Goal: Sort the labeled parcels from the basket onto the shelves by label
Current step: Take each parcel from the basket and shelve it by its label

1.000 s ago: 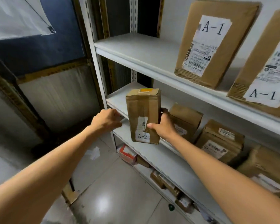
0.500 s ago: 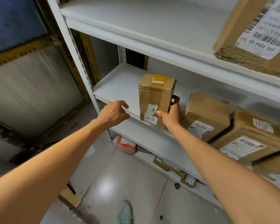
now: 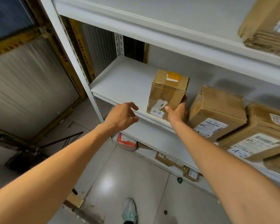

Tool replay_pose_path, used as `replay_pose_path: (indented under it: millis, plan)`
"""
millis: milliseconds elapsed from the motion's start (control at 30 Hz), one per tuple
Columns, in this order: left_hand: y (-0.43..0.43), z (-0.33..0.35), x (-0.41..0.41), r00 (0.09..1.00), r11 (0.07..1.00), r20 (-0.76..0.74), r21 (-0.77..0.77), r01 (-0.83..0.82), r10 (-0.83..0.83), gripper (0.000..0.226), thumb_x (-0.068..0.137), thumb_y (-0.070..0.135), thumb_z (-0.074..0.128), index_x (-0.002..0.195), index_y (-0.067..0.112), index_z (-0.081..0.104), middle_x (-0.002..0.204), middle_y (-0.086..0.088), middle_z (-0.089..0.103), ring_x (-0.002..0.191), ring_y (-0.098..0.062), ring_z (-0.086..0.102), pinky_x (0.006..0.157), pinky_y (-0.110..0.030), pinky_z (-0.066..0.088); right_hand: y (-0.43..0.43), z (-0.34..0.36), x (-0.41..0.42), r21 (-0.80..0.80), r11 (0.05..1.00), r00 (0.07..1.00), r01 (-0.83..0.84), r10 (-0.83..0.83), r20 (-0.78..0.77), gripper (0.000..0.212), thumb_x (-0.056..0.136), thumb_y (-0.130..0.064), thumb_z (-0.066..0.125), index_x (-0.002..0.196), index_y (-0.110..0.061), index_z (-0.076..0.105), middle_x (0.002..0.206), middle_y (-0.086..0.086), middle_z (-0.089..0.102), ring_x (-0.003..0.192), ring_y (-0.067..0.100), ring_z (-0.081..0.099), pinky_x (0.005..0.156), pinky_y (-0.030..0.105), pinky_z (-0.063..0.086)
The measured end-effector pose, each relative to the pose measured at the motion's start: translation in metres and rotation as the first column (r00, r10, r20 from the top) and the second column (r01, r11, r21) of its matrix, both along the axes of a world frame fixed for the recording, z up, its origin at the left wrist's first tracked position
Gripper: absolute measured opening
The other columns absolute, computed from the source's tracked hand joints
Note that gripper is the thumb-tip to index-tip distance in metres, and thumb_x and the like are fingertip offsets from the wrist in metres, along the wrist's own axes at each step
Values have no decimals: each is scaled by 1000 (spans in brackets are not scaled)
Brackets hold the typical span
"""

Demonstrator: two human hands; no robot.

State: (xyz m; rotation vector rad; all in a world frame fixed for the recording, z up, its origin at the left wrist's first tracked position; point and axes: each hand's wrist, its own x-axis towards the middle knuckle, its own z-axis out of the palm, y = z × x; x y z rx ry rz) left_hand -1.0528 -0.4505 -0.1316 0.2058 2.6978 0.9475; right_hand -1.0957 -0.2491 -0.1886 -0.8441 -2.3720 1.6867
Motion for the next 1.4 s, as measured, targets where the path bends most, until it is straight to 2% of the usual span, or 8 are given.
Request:
replay_pose_path:
  millis: [133, 233, 467, 733, 833, 1033, 1300, 1400]
  plan:
    - [3, -5, 5, 1000, 999, 13, -21, 27, -27, 37, 88, 21, 65, 124, 17, 57, 109, -4, 70, 94, -17, 66, 93, -40, 52, 1, 0, 2, 24, 1000, 1000, 10, -10, -11, 84, 82, 1, 70, 150, -19, 23, 141, 10, 47, 131, 28, 45, 110, 41, 37]
    - [2, -4, 6, 1000, 999, 6, -44, 23, -23, 38, 88, 21, 66, 124, 16, 57, 109, -4, 70, 91, -15, 64, 90, -34, 52, 3, 6, 10, 79, 997, 992, -27, 17, 121, 98, 82, 3, 70, 154, -19, 6, 150, 11, 35, 137, 29, 36, 111, 37, 32]
    - [5, 10, 9, 1000, 996, -11, -87, -12, 11, 39, 86, 23, 68, 123, 16, 58, 107, -4, 71, 94, -21, 65, 91, -39, 52, 6, 14, 40, 187, 934, 896, -304, 214, 390, 89, 82, -11, 73, 148, 0, 14, 148, 17, 33, 138, 32, 33, 107, 34, 35]
    - [8, 38, 40, 997, 982, -30, -176, -73, 68, 40, 88, 23, 67, 125, 13, 57, 116, -7, 68, 103, -23, 64, 93, -42, 52, 3, 43, 65, 425, 643, 769, -638, 501, 396, 67, 77, -19, 76, 132, -4, 41, 130, 15, 49, 117, 31, 51, 90, 34, 45]
    - [4, 55, 62, 984, 953, -91, -249, -172, 154, 42, 86, 23, 67, 126, 15, 58, 117, -5, 67, 102, -23, 63, 88, -37, 53, -9, 63, 72, 462, 444, 625, -768, 679, 386, 63, 78, -22, 74, 129, -5, 42, 128, 15, 48, 115, 31, 50, 88, 34, 44]
    - [-6, 85, 148, 874, 827, -192, -283, -486, 447, 36, 85, 29, 68, 118, 21, 59, 109, 0, 67, 96, -20, 62, 76, -31, 47, -48, 105, 102, 541, -8, 205, -841, 921, 332, 69, 79, -27, 73, 137, -8, 41, 134, 13, 49, 120, 28, 50, 94, 36, 45]
    - [8, 86, 336, 539, 481, -126, -318, -817, 833, 39, 82, 33, 68, 118, 22, 59, 109, 1, 67, 104, -22, 60, 88, -37, 51, -97, 146, 210, 538, -463, -316, -705, 883, 347, 64, 82, -26, 74, 136, -11, 44, 130, 9, 54, 114, 23, 54, 91, 31, 50]
    - [23, 89, 407, 397, 347, -117, -309, -886, 910, 38, 80, 33, 69, 116, 24, 60, 104, 4, 68, 100, -20, 62, 82, -35, 50, -110, 153, 268, 499, -590, -484, -634, 807, 339, 62, 83, -24, 74, 136, -10, 45, 128, 9, 55, 112, 23, 55, 86, 29, 49]
